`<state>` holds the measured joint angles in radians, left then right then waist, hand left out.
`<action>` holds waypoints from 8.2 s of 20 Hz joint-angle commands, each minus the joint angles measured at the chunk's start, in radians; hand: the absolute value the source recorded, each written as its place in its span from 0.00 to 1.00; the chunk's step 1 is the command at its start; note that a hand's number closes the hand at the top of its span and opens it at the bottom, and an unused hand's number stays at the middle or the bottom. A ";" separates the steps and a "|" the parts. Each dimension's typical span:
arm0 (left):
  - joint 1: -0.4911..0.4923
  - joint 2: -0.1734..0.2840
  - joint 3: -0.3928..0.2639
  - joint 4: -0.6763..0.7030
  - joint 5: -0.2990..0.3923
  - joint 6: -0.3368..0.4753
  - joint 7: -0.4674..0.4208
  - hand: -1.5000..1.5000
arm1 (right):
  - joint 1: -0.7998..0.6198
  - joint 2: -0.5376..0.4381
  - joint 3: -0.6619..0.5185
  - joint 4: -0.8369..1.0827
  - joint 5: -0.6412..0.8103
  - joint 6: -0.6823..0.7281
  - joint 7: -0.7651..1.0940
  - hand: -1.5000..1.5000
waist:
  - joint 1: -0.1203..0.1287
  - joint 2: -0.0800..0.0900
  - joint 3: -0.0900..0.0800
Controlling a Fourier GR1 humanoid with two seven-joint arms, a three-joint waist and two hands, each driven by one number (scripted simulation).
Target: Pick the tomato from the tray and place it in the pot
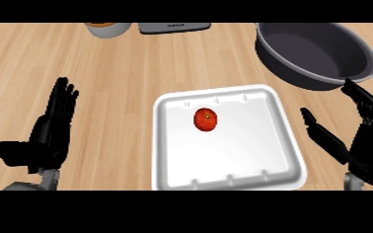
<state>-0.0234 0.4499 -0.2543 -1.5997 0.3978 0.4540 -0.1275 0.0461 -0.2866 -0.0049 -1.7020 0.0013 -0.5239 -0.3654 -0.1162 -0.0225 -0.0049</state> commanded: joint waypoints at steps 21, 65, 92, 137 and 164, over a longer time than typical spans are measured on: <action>-0.021 -0.099 -0.091 0.008 -0.082 -0.002 -0.072 0.50 | 0.637 0.286 0.507 -0.162 1.110 -0.196 0.511 0.00 | 0.132 0.040 -0.003; 0.032 -0.246 0.060 0.028 -0.223 -0.166 -0.027 0.50 | -0.263 0.287 0.583 0.471 1.270 -0.077 1.326 1.00 | 0.120 0.022 0.005; -0.108 -0.293 -0.002 0.051 -0.272 -0.216 0.006 0.50 | -1.200 -0.044 0.085 1.167 1.239 0.208 1.470 1.00 | 0.273 0.082 0.004; -0.045 -0.300 0.063 0.036 -0.269 -0.203 0.006 0.50 | -1.037 -0.278 -0.341 1.588 1.152 -0.038 1.378 1.00 | 0.165 0.048 0.009; 0.020 -0.291 0.099 0.015 -0.278 -0.217 0.006 0.50 | -0.688 -0.099 -0.671 0.993 0.565 -0.603 0.576 0.00 | 0.119 0.023 0.007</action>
<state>-0.0188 0.1504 -0.1636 -1.5778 0.1160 0.2504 -0.1318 -0.7281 -0.4246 -0.6551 -0.6000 0.6722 -1.0834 0.3228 0.0127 0.0054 0.0030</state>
